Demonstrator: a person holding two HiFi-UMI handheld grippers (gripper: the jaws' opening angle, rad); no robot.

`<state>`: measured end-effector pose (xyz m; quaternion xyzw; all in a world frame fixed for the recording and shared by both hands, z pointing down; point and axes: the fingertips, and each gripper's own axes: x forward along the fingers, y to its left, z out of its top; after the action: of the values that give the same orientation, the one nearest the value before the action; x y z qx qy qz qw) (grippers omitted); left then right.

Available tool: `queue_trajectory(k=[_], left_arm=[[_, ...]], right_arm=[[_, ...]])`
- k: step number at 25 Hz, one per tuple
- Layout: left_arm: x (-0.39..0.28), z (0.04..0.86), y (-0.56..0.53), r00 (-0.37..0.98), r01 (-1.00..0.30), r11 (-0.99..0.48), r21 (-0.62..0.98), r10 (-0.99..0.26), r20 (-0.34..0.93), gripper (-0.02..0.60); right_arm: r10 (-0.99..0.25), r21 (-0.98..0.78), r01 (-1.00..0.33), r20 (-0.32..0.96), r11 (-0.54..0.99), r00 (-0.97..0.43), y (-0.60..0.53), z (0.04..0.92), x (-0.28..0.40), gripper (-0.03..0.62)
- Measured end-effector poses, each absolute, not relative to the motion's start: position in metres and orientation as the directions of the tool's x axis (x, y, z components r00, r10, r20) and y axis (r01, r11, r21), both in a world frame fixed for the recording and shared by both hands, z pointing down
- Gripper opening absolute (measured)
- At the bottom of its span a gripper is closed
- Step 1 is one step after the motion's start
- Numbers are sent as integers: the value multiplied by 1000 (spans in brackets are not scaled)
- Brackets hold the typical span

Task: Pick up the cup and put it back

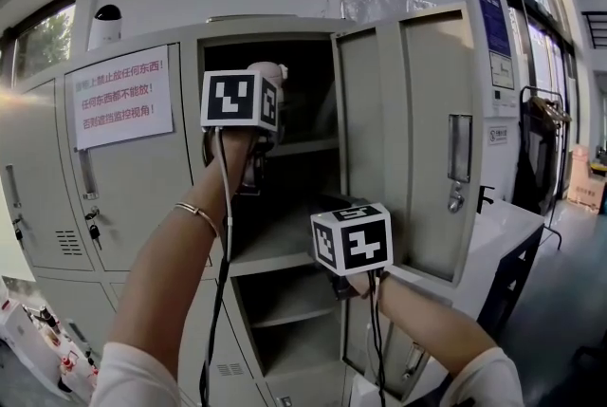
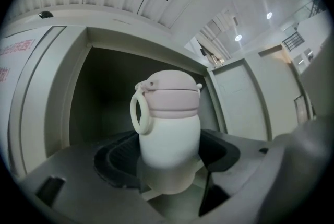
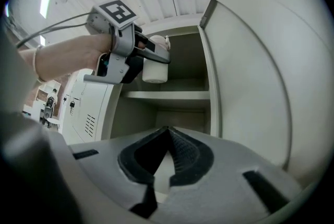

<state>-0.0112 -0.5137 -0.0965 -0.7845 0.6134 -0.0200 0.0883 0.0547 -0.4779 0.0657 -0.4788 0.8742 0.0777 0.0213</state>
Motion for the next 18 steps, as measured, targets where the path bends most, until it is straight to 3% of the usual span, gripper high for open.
queue_trajectory(k=[18], left_arm=[[-19, -80, -556, 207, -970, -211, -118, -977, 39, 336]], right_arm=[[-828, 102, -833, -99, 544, -552, -491, 81, 50, -8]])
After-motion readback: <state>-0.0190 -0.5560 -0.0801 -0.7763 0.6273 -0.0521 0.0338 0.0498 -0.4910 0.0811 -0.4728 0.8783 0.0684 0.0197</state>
